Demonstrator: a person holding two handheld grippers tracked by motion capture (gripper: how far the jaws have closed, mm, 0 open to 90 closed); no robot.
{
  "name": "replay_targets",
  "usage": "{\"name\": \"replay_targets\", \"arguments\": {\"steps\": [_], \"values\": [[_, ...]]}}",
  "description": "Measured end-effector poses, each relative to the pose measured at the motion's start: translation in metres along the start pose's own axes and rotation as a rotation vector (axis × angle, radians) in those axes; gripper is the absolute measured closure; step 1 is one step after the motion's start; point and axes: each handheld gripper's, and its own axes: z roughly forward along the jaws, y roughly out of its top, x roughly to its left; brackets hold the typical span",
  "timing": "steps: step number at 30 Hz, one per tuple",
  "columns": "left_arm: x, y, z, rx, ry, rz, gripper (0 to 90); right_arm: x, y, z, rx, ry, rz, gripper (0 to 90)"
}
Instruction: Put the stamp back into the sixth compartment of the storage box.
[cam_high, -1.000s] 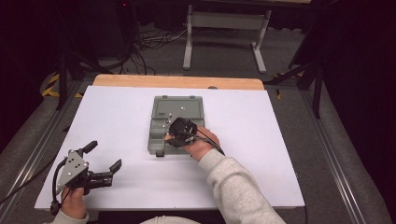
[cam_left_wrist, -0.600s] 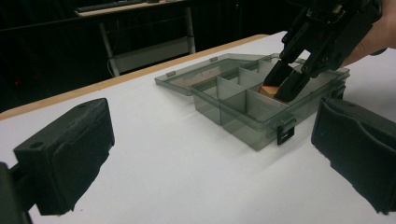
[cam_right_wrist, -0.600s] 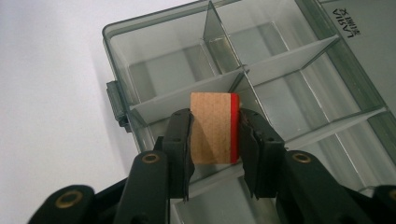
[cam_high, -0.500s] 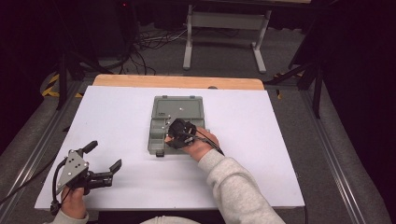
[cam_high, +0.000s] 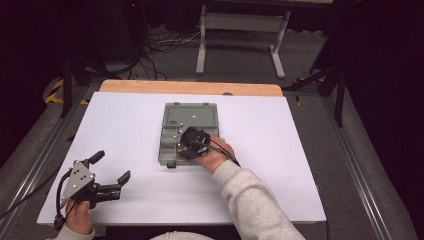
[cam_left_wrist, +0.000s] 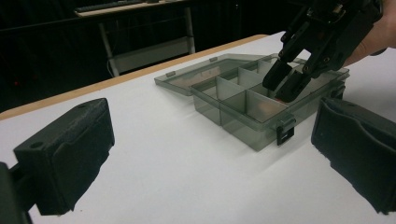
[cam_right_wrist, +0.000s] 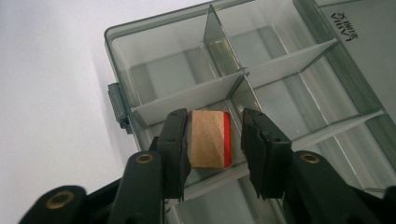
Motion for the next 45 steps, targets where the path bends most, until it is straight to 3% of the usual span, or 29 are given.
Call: {"name": "replay_targets", "arguments": {"steps": [6,16,24,25,30,45], "values": [[0.0,0.0,0.0,-0.001,0.0,0.0,0.3,-0.001,0.0,-0.004,-0.022,-0.013,-0.001,57.3],[0.001,0.0,0.001,0.001,-0.001,-0.001,0.3,0.001,0.002,-0.026,-0.119,-0.066,0.024,39.0],[0.001,0.0,0.001,0.001,-0.002,-0.001,0.3,0.005,0.002,-0.039,-0.171,-0.087,0.025,26.4],[0.001,0.0,0.001,0.0,0.0,-0.003,0.3,0.007,0.001,-0.046,-0.198,-0.091,0.031,21.4],[0.001,0.0,0.001,0.0,0.001,-0.004,0.3,0.009,-0.001,-0.056,-0.24,-0.097,0.037,13.6],[0.001,0.0,0.001,-0.001,0.005,-0.006,0.3,0.021,-0.012,-0.087,-0.341,-0.123,0.038,4.6]]}}
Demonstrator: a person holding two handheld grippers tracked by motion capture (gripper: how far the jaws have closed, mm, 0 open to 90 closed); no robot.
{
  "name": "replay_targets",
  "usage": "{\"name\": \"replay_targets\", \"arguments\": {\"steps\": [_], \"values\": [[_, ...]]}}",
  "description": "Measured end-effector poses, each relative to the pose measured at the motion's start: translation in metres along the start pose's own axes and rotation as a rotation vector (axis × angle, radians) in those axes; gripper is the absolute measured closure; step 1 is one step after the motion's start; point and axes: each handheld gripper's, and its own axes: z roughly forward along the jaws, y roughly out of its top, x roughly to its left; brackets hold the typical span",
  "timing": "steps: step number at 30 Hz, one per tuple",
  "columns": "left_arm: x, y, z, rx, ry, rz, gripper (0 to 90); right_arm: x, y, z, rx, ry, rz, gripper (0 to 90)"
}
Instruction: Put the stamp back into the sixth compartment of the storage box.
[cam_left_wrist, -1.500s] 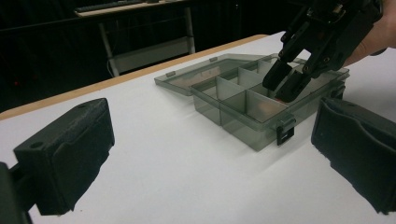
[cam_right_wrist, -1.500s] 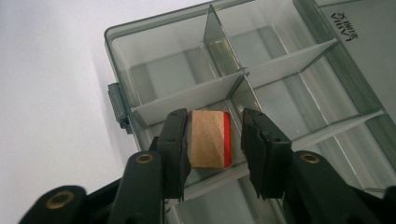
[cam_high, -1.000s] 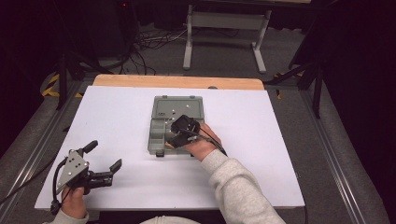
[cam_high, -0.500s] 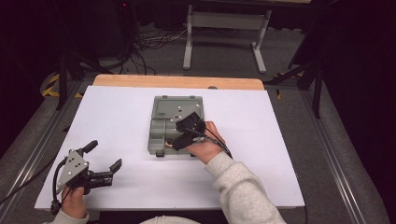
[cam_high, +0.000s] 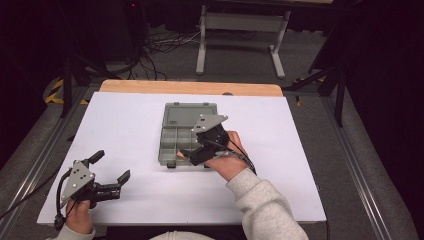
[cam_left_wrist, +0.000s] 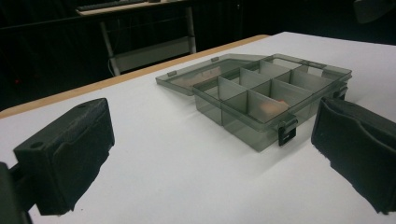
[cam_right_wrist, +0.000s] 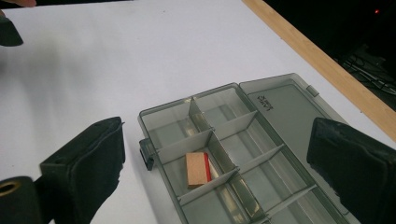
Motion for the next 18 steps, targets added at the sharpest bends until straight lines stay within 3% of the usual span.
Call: {"name": "replay_targets", "arguments": {"steps": [11,18], "values": [[-0.001,0.0,0.0,-0.001,0.0,-0.001,0.4,0.006,-0.007,-0.02,-0.047,-0.024,0.007,3.5],[-0.001,0.0,0.0,-0.001,0.0,0.001,0.4,0.007,-0.02,-0.033,-0.102,-0.044,0.022,3.5]]}}
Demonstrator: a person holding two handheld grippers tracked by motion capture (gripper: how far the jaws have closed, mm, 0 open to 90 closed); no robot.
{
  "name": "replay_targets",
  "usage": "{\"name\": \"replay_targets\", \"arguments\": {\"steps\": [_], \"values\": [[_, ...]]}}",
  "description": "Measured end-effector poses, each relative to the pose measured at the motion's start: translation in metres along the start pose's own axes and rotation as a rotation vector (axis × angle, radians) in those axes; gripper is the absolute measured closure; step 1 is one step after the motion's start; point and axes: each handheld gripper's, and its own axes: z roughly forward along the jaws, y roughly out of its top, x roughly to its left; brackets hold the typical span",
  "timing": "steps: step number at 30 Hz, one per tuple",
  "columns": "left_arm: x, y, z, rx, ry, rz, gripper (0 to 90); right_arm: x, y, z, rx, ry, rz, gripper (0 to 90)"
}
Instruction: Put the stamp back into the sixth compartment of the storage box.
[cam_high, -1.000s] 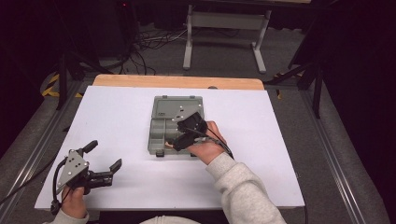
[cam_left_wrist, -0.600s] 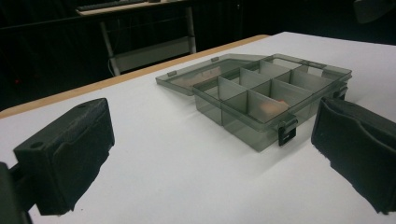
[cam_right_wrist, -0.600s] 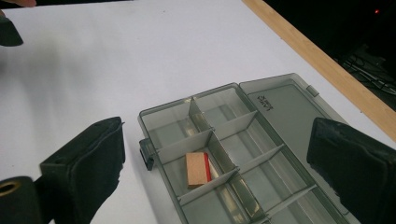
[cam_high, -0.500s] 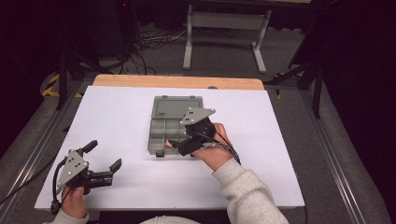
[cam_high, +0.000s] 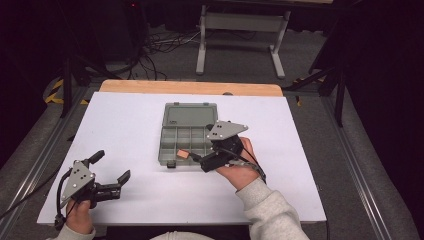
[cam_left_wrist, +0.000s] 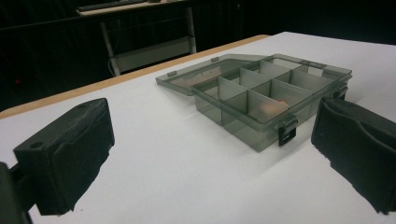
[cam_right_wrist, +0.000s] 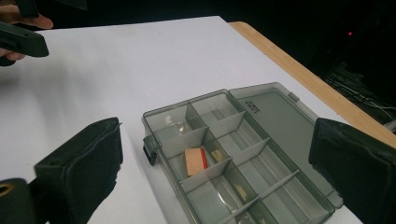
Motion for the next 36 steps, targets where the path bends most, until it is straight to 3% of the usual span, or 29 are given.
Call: {"name": "replay_targets", "arguments": {"steps": [18,36], "values": [[0.0,-0.001,0.0,-0.003,0.0,-0.003,0.3,0.0,-0.052,-0.033,-0.167,-0.018,0.064,2.9],[0.0,-0.002,0.001,-0.013,-0.001,-0.009,0.3,0.003,-0.099,-0.041,-0.238,-0.024,0.106,2.3]]}}
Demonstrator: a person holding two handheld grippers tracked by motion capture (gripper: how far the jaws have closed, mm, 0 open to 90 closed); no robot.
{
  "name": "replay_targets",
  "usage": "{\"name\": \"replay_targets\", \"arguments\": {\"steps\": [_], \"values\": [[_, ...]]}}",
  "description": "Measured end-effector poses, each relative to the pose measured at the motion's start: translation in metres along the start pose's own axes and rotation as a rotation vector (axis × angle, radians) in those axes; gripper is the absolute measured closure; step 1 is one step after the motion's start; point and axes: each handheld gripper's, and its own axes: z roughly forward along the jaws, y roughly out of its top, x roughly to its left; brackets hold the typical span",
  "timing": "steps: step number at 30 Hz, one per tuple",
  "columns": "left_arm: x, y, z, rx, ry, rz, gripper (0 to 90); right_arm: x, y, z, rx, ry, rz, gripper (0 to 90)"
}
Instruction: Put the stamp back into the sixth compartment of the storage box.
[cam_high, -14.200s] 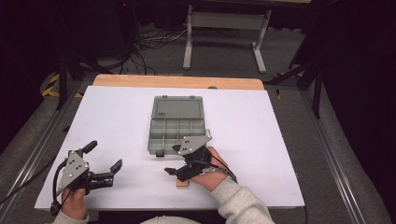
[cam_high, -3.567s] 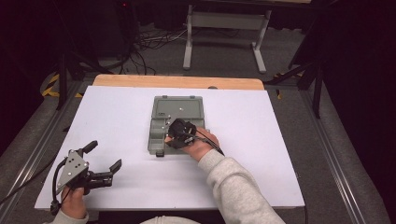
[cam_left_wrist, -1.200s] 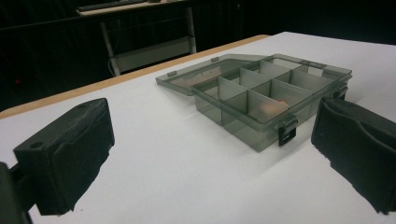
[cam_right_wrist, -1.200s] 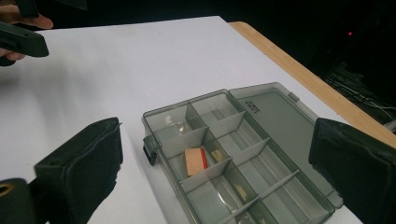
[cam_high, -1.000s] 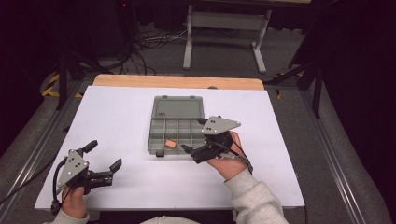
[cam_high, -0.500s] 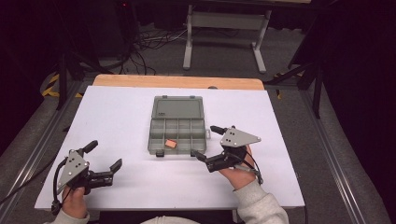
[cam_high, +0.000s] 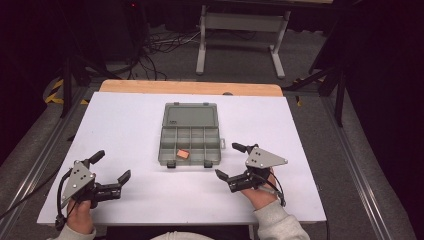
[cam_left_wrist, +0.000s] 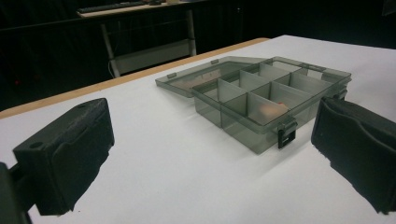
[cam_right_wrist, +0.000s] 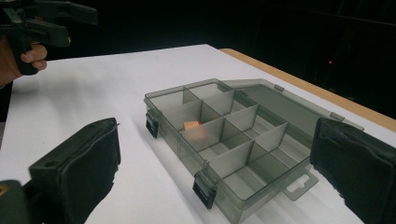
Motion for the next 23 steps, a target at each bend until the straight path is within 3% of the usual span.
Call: {"name": "replay_targets", "arguments": {"steps": [8,13,23], "values": [[0.0,-0.001,0.0,0.003,0.001,0.0,0.3,0.003,-0.023,-0.005,-0.008,-0.011,0.037,1.9],[-0.001,-0.001,0.001,0.007,-0.001,0.001,0.3,0.001,-0.039,-0.008,0.017,-0.028,0.065,1.7],[0.001,-0.002,0.002,0.019,0.007,-0.003,0.3,0.001,-0.042,-0.008,0.012,-0.04,0.076,1.5]]}}
